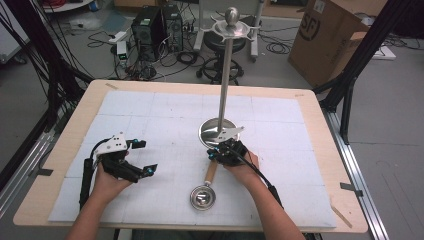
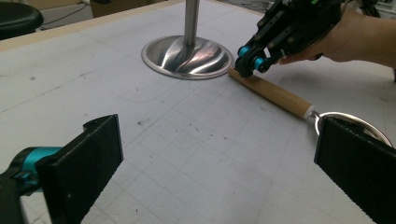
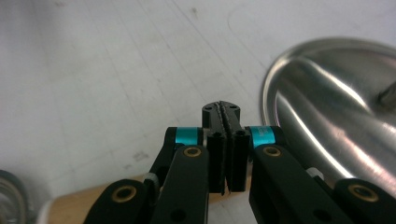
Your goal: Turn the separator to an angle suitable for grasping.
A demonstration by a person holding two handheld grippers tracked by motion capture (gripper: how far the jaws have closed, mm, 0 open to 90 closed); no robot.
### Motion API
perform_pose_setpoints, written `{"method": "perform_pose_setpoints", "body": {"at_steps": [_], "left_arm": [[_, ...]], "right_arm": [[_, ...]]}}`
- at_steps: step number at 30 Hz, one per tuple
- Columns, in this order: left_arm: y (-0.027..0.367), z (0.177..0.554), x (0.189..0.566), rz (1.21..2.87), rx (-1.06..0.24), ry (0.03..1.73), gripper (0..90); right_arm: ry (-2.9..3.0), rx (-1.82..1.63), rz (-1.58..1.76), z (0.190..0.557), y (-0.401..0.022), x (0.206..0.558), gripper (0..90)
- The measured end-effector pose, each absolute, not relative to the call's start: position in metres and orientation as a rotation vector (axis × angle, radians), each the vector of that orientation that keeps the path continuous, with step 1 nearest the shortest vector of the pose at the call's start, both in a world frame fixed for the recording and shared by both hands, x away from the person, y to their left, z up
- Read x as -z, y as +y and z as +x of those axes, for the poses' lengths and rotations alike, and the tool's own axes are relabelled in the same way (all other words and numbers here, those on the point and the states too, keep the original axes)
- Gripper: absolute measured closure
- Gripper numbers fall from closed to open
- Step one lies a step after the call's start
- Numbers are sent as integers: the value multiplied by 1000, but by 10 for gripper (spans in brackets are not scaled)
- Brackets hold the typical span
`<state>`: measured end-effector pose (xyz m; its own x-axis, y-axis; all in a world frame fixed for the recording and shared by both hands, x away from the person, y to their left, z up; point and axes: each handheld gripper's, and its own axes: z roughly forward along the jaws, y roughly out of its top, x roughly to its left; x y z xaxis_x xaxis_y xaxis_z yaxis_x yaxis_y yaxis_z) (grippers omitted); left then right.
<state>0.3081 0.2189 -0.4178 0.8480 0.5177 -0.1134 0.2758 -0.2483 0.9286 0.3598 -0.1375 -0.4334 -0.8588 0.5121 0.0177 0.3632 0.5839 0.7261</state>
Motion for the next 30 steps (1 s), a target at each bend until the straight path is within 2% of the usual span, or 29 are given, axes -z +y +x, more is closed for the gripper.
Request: {"method": "perform_pose_setpoints", "body": {"at_steps": [20,30], "left_arm": [[218,306,416,1849,-270,585,17],[218,306,416,1853,-273,583,17]], "right_arm": [[2634,-1074,772,358,-152,433,895],[2630,-1047,805,342,-184,433,895]]}}
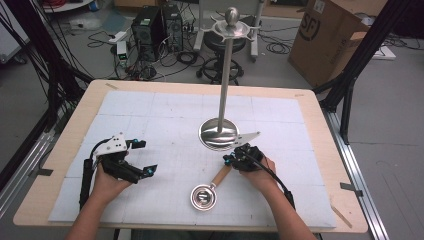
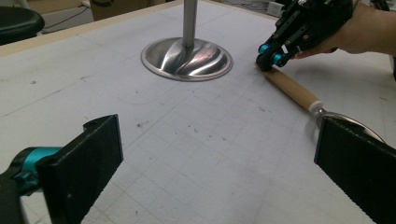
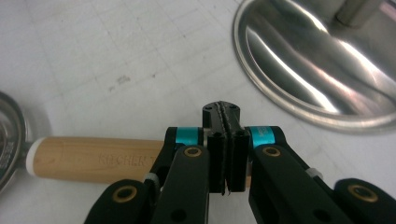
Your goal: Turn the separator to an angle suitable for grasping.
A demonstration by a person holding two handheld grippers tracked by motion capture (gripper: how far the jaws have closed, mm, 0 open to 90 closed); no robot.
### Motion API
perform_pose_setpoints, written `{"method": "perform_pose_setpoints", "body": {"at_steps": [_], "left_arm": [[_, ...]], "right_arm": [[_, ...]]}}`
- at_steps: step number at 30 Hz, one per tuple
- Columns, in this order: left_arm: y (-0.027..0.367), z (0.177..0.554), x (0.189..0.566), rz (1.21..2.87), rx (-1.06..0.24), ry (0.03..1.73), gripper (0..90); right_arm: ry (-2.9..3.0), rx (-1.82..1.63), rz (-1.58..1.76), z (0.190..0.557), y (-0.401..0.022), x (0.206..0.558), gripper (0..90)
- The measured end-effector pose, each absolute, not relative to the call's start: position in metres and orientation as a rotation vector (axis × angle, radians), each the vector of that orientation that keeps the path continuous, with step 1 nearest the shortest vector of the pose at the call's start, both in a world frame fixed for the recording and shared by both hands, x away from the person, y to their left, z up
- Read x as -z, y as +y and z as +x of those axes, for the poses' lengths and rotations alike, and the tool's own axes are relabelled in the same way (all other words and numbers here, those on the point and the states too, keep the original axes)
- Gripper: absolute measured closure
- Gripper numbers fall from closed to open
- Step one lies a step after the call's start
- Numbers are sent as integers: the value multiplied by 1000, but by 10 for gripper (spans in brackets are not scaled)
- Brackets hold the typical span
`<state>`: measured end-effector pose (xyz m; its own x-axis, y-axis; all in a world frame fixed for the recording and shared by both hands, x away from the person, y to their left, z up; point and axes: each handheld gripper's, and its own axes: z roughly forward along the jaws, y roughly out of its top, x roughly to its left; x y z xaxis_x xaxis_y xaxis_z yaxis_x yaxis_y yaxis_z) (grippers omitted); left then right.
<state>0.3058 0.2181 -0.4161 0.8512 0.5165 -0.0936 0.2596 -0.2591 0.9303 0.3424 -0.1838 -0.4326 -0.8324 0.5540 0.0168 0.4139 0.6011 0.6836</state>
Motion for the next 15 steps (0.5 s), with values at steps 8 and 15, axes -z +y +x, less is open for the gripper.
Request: {"method": "perform_pose_setpoints", "body": {"at_steps": [8,15], "left_arm": [[217,306,417,1862,-273,584,17],[214,306,418,1875,-272,578,17]], "right_arm": [[2626,-1035,845,328,-210,437,895],[2625,-1043,853,319,-220,437,891]]}}
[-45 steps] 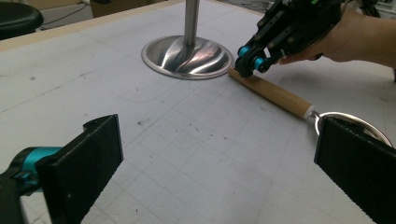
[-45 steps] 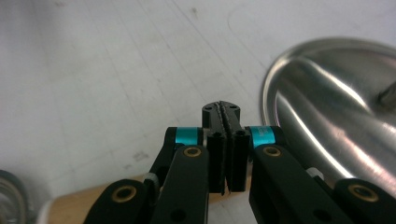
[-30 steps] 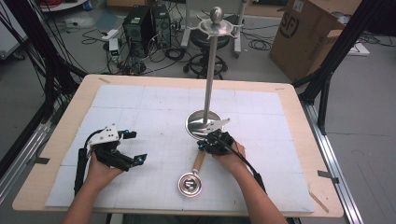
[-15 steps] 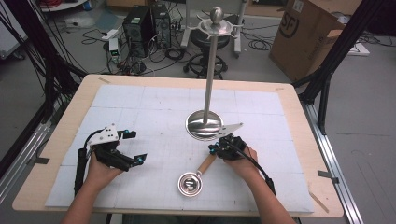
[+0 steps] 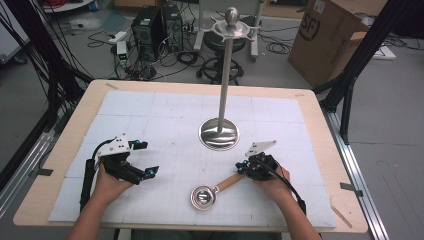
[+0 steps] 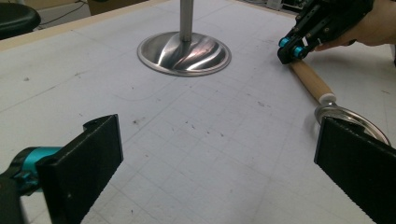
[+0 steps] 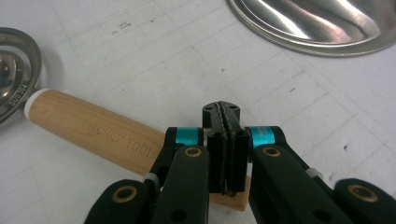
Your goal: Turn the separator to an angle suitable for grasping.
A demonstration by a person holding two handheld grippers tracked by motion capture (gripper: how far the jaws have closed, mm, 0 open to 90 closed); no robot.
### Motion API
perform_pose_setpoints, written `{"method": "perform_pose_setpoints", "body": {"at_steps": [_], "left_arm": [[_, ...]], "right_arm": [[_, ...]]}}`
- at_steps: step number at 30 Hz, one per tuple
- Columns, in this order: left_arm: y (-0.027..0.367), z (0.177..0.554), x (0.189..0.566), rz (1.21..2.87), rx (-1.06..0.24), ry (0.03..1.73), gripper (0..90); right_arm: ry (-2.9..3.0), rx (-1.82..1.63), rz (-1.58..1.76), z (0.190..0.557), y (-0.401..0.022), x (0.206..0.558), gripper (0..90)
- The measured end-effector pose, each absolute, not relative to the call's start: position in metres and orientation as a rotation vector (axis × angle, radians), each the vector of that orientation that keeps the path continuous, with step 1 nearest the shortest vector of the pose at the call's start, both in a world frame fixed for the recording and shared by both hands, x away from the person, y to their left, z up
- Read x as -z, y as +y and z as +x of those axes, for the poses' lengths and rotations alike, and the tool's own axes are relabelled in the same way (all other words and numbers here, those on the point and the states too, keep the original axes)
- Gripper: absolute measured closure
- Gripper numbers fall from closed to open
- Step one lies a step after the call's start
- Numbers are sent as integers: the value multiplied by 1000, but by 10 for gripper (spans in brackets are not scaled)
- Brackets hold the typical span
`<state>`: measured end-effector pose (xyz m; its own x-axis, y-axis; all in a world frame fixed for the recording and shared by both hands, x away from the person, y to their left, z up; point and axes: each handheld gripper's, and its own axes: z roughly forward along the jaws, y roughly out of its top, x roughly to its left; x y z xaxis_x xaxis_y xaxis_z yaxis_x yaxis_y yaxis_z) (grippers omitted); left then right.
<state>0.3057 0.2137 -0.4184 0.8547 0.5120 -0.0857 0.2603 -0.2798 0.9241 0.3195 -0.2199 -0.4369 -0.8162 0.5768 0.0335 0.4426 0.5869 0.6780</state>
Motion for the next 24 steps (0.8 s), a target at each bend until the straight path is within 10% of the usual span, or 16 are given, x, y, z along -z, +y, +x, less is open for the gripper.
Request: {"method": "perform_pose_setpoints", "body": {"at_steps": [24], "left_arm": [[215,306,418,1869,-266,578,17]], "right_arm": [[2775,-1075,532,318,-212,402,606]]}}
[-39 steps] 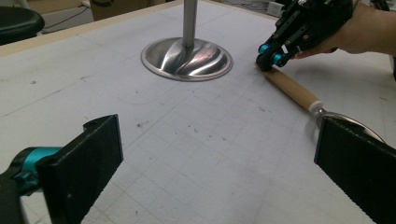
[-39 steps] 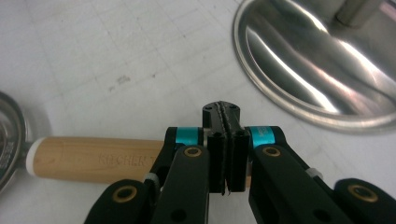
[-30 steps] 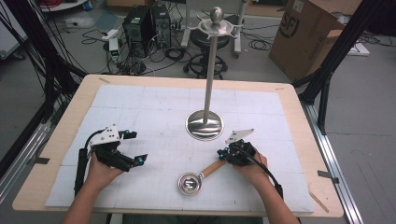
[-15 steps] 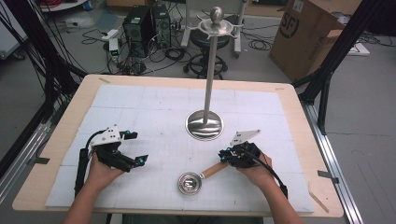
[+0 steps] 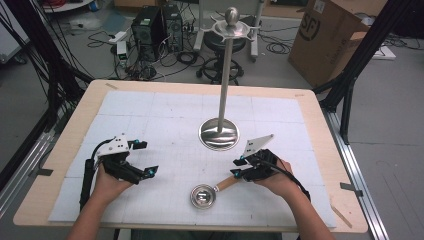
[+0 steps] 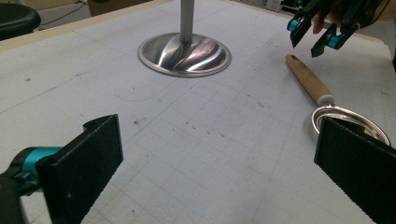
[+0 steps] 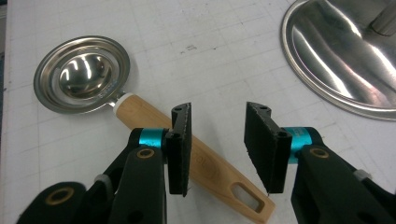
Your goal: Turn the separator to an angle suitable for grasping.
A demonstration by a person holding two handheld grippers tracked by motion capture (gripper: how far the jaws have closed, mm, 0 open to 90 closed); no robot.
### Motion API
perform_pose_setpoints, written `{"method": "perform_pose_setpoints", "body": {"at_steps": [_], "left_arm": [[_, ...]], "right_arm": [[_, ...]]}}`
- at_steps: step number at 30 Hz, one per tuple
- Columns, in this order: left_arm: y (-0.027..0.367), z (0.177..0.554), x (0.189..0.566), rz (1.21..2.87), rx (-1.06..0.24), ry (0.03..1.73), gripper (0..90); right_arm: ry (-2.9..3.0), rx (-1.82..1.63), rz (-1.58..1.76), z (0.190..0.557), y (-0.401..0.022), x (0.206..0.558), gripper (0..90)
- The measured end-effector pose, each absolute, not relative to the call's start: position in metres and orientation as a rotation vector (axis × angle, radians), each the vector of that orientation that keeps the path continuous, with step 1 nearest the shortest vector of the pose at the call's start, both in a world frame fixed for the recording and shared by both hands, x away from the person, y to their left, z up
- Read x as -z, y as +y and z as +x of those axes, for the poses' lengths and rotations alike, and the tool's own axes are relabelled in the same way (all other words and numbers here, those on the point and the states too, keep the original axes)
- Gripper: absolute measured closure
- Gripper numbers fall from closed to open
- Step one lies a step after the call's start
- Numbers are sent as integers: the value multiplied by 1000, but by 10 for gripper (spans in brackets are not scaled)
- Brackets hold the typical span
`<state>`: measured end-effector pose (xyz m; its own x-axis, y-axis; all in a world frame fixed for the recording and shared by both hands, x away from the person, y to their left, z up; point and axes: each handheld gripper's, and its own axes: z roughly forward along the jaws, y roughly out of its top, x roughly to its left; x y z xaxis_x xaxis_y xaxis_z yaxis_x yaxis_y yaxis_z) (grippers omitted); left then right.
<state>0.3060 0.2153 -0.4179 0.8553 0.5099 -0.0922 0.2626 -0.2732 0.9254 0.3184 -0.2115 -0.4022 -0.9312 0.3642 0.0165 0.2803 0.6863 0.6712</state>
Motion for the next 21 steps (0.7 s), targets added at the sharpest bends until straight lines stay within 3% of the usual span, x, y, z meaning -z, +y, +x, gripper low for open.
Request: {"method": "perform_pose_setpoints", "body": {"at_steps": [5,17,21], "left_arm": [[214,306,419,1870,-261,580,17],[213,307,420,1884,-257,578,17],[214,307,420,1886,-252,583,17]], "right_arm": [[2782,-1062,525,317,-216,400,584],[2985,-815,263,319,-186,421,414],[3004,-808,238,323,-182,426,497]]}}
